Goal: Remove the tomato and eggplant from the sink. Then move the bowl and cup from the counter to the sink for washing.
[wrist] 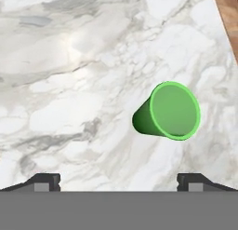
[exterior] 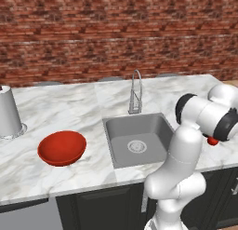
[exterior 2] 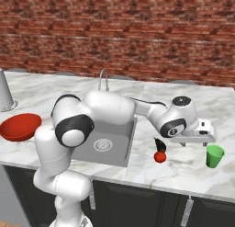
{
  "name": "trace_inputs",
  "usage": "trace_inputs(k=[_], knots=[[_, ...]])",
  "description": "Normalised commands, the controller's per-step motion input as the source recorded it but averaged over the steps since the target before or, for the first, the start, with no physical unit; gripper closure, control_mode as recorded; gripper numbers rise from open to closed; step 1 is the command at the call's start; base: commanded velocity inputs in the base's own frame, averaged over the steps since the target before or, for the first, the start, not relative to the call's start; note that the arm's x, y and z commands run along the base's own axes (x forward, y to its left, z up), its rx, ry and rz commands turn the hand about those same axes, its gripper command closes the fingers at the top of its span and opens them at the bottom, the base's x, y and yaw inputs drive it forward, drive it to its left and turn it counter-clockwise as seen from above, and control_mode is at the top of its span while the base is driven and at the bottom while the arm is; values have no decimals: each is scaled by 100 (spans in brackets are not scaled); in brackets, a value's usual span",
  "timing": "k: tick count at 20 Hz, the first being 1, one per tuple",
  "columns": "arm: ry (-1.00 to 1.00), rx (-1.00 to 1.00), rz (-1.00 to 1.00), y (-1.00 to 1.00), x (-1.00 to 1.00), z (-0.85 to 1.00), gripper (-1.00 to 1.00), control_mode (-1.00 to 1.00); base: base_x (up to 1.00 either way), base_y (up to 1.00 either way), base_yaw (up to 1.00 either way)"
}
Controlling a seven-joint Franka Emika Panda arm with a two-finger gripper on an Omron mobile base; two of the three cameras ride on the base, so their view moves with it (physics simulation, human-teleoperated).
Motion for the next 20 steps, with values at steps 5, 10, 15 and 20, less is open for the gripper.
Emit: trace_inputs(k=[5, 10, 15, 20], knots=[[0, 0, 0, -14, 0, 0, -100, -100, 0, 0, 0], [-2, 0, 0, -11, 1, 0, -100, -100, 0, 0, 0], [-1, 0, 0, -8, 5, -1, -100, -100, 0, 0, 0], [0, 0, 0, -4, 0, -6, -100, -100, 0, 0, 0]])
